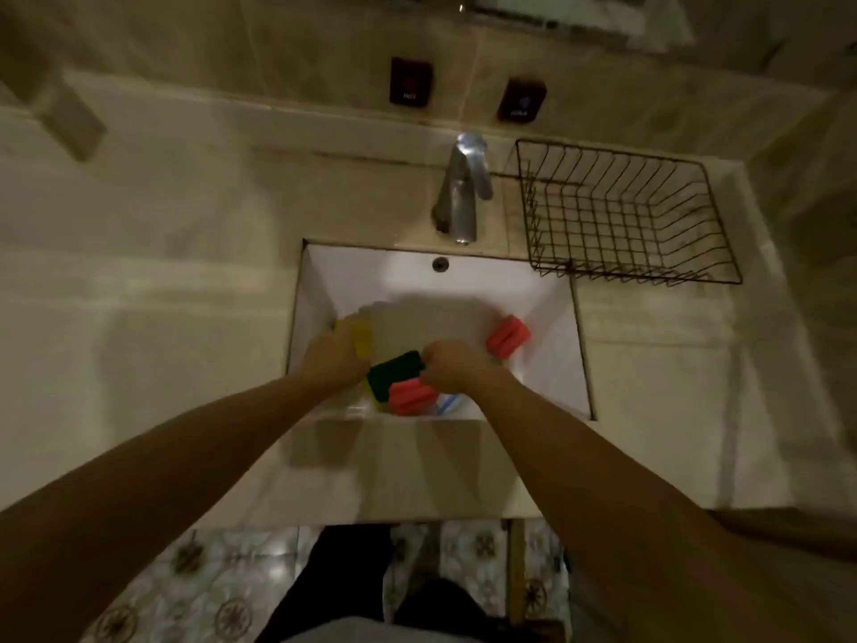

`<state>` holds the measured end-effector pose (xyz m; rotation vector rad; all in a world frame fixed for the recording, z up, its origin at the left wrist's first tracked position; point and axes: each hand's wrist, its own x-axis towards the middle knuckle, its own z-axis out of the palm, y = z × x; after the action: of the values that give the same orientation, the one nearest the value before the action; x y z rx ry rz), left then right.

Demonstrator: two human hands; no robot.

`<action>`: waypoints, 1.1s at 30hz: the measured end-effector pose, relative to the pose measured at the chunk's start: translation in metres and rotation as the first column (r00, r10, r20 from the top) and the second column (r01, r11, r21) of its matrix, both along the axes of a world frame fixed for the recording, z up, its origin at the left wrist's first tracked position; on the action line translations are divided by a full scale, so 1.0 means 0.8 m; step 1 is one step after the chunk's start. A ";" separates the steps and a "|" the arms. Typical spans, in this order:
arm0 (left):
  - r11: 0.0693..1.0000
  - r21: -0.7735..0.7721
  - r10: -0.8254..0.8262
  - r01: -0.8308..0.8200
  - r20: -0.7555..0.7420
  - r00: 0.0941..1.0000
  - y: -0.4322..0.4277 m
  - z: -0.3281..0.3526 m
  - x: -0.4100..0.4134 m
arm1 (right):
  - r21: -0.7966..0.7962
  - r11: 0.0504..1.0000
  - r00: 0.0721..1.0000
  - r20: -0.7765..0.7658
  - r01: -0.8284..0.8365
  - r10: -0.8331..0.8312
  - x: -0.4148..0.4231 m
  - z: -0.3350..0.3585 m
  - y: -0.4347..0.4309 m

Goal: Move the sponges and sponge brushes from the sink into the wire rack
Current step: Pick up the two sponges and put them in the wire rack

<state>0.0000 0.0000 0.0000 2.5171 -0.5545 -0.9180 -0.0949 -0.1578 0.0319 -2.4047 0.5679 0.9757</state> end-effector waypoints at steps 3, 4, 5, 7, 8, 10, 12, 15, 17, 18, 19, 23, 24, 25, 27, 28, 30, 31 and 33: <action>0.991 0.054 0.124 -0.123 -0.013 0.992 -0.006 -0.024 0.011 | 0.029 0.995 0.994 0.041 0.100 -0.101 0.018 -0.031 0.004; 0.986 0.067 0.157 -0.154 -0.040 0.987 -0.009 -0.031 0.012 | 0.039 0.993 0.992 0.050 0.115 -0.116 0.021 -0.042 0.005; 0.980 0.084 0.185 -0.179 -0.075 0.980 -0.011 -0.041 0.013 | 0.049 0.991 0.991 0.046 0.123 -0.125 0.024 -0.057 0.004; 0.977 0.106 0.198 -0.185 -0.120 0.973 -0.012 -0.063 0.016 | 0.065 0.984 0.986 0.035 0.163 -0.166 0.028 -0.083 0.001; 0.978 0.107 0.194 -0.181 -0.128 0.973 -0.011 -0.071 0.016 | 0.067 0.981 0.982 0.040 0.183 -0.186 0.028 -0.093 0.000; 0.977 0.093 0.206 -0.193 -0.161 0.965 -0.011 -0.086 0.015 | 0.077 0.972 0.972 0.058 0.222 -0.227 0.026 -0.115 -0.004; 0.973 0.064 0.229 -0.220 -0.232 0.945 -0.013 -0.095 0.011 | 0.093 0.968 0.969 0.069 0.233 -0.239 0.023 -0.129 -0.008; 0.927 0.047 0.357 -0.373 -0.426 0.831 -0.018 -0.094 0.002 | 0.062 0.977 0.974 0.091 0.203 -0.209 0.020 -0.133 -0.018; 0.910 0.058 0.385 -0.411 -0.489 0.783 -0.020 -0.088 -0.004 | 0.086 0.984 0.984 0.072 0.157 -0.163 0.021 -0.126 -0.024; 0.911 0.049 0.378 -0.409 -0.494 0.783 -0.022 -0.084 -0.006 | 0.102 0.987 0.989 0.065 0.125 -0.132 0.022 -0.118 -0.030; 0.913 0.019 0.365 -0.409 -0.490 0.792 -0.025 -0.078 -0.008 | 0.124 0.988 0.993 0.065 0.094 -0.103 0.023 -0.110 -0.038; 0.925 -0.126 0.283 -0.357 -0.398 0.873 -0.047 -0.026 -0.010 | 0.184 0.981 0.986 0.136 0.067 -0.093 0.023 -0.062 -0.085; 0.945 -0.125 0.246 -0.302 -0.336 0.909 -0.052 -0.017 -0.006 | 0.205 0.974 0.984 0.133 0.094 -0.123 0.023 -0.054 -0.095; 0.964 -0.117 0.203 -0.239 -0.258 0.945 -0.060 -0.004 -0.003 | 0.237 0.964 0.980 0.132 0.117 -0.151 0.022 -0.041 -0.109; 0.983 -0.095 0.148 -0.159 -0.109 0.983 -0.079 0.025 -0.002 | 0.324 0.937 0.966 0.173 0.129 -0.192 0.017 -0.016 -0.138; 0.982 -0.100 0.150 -0.158 -0.081 0.985 -0.088 0.038 0.000 | 0.360 0.925 0.954 0.213 0.122 -0.209 0.015 -0.005 -0.151; 0.974 -0.168 0.143 -0.152 -0.065 0.988 -0.102 0.056 -0.001 | 0.376 0.918 0.927 0.283 0.129 -0.246 0.009 0.015 -0.173; 0.971 -0.199 0.127 -0.130 -0.024 0.992 -0.108 0.063 -0.006 | 0.385 0.911 0.915 0.297 0.146 -0.272 0.004 0.026 -0.186; 0.974 -0.221 0.063 -0.042 0.089 0.994 -0.122 0.076 -0.013 | 0.447 0.872 0.890 0.289 0.200 -0.353 -0.007 0.046 -0.216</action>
<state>-0.0103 -0.0980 0.0609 2.3727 -0.5814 -0.6803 -0.1001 -0.3304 0.0687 -1.9839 0.5008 0.4470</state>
